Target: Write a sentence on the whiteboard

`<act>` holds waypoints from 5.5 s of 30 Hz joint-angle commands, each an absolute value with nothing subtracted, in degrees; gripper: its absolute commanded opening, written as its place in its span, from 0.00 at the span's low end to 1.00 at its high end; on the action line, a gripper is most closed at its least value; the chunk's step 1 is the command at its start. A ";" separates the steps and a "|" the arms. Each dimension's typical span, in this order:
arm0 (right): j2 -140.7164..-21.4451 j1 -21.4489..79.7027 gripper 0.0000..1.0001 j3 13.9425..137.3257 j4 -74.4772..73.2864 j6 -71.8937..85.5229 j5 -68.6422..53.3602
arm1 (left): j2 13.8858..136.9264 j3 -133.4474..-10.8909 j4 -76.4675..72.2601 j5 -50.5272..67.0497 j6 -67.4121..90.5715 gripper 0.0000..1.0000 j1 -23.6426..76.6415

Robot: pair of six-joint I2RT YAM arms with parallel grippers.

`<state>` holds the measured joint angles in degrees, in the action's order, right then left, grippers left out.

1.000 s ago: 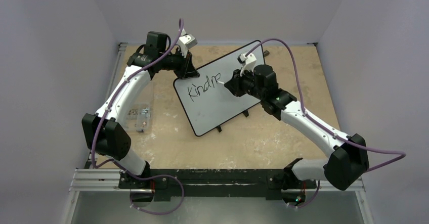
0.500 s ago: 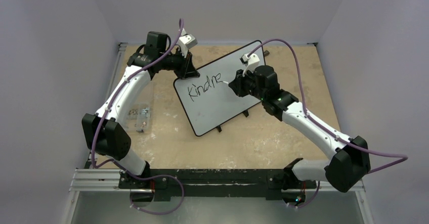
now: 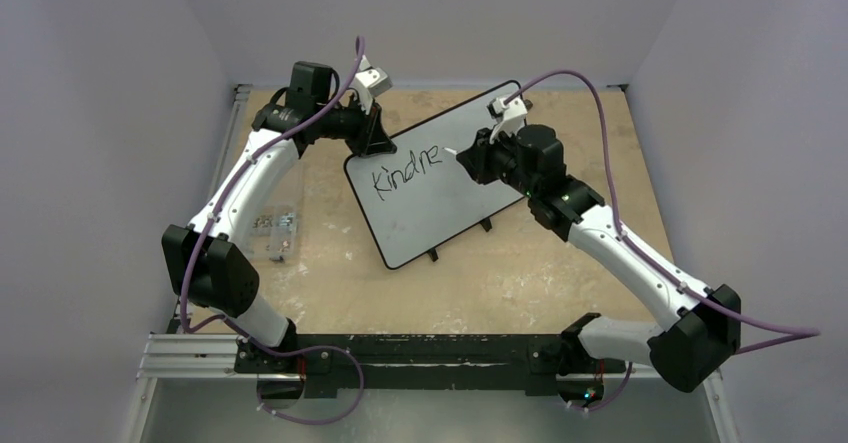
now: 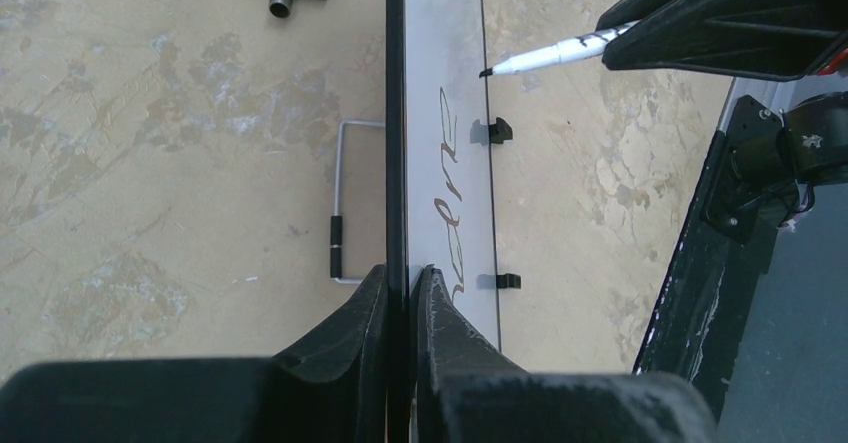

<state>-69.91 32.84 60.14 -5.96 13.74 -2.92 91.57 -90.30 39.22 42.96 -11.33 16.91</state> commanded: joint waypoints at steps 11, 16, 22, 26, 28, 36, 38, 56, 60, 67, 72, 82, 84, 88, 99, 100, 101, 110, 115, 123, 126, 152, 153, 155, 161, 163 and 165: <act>-69.89 30.47 0.00 64.16 -2.64 15.83 -0.16 | 93.19 -90.62 41.39 39.64 -17.45 0.00 18.11; -70.85 30.32 0.00 64.48 -2.16 15.91 -0.17 | 93.26 -90.70 41.38 39.89 -17.29 0.00 18.11; -72.76 30.17 0.00 65.44 -1.86 15.74 -0.16 | 93.09 -90.79 41.35 40.14 -17.19 0.00 18.05; -73.93 30.21 0.00 65.66 -1.43 15.92 -0.53 | 93.00 -90.79 41.35 40.30 -17.14 0.00 18.11; -74.13 30.19 0.00 65.46 -1.03 16.09 -1.43 | 93.17 -90.79 41.36 40.54 -16.94 0.00 18.11; -73.02 30.19 0.00 63.89 0.09 16.34 -6.10 | 93.24 -91.14 41.39 40.98 -16.70 0.00 18.11; -75.53 30.23 0.00 63.50 0.09 16.35 -6.60 | 93.17 -91.19 41.34 41.02 -16.69 0.00 18.11; -73.71 30.12 0.00 60.07 -3.30 16.36 -3.78 | 93.22 -91.23 41.45 40.69 -16.62 0.00 18.11; -73.10 30.02 0.00 59.97 -4.03 16.12 -1.35 | 93.12 -91.23 41.44 40.65 -16.62 0.00 18.11; -72.43 29.27 0.00 59.74 -5.44 16.52 0.79 | 93.08 -91.23 41.48 40.74 -16.54 0.00 18.10; -72.34 29.14 0.00 59.24 -5.94 16.74 0.18 | 93.11 -91.23 41.34 40.70 -16.56 0.00 18.11; -71.87 29.13 0.00 56.12 -4.03 17.43 -6.23 | 92.99 -91.19 41.35 40.52 -16.46 0.00 18.13; -72.14 29.18 0.00 56.62 -4.09 16.54 -6.69 | 92.99 -91.23 41.34 40.52 -16.44 0.00 18.17; -72.36 29.17 0.00 57.83 -3.62 15.96 -8.49 | 92.92 -91.23 41.35 40.47 -16.52 0.00 18.16; -69.87 29.18 0.00 61.56 -3.69 16.45 -11.25 | 92.88 -91.32 41.48 40.09 -16.44 0.00 18.09; -69.35 29.17 0.00 61.50 -3.69 16.66 -11.33 | 92.82 -91.27 41.43 40.04 -16.44 0.00 18.14; -68.77 29.18 0.00 61.38 -3.80 16.88 -11.40 | 92.82 -91.31 41.46 39.95 -16.45 0.00 18.19; -66.07 28.86 0.00 59.88 -4.25 17.85 -2.38 | 92.82 -91.32 41.48 39.75 -16.45 0.00 18.19; -67.82 27.81 0.00 61.41 -5.33 17.88 -0.18 | 93.12 -91.40 41.53 39.80 -16.35 0.00 18.18; -70.49 26.21 0.00 63.66 -4.79 17.45 -0.46 | 93.28 -91.49 41.70 39.81 -16.39 0.00 18.17; -71.19 25.81 0.00 64.43 -4.53 17.47 -0.86 | 93.19 -91.45 41.74 39.81 -16.47 0.00 18.16; -74.42 24.78 0.00 65.12 -3.08 16.89 -6.62 | 93.17 -91.58 41.91 40.08 -16.35 0.00 18.52; -74.56 24.76 0.00 65.04 -3.13 16.92 -6.89 | 93.17 -91.63 41.88 40.08 -16.35 0.00 18.50; -74.91 24.74 0.00 64.96 -3.08 16.92 -7.69 | 93.18 -91.60 41.90 40.08 -16.42 0.00 18.54; -75.23 24.78 0.00 64.07 -3.77 16.80 -8.60 | 93.25 -91.67 41.86 39.99 -16.28 0.00 18.63; -75.08 24.75 0.00 63.52 -4.09 16.72 -8.26 | 93.27 -91.67 41.92 39.99 -16.27 0.00 18.63; -74.78 24.78 0.00 63.15 -4.51 16.63 -7.73 | 93.34 -91.69 41.92 39.99 -16.27 0.00 18.63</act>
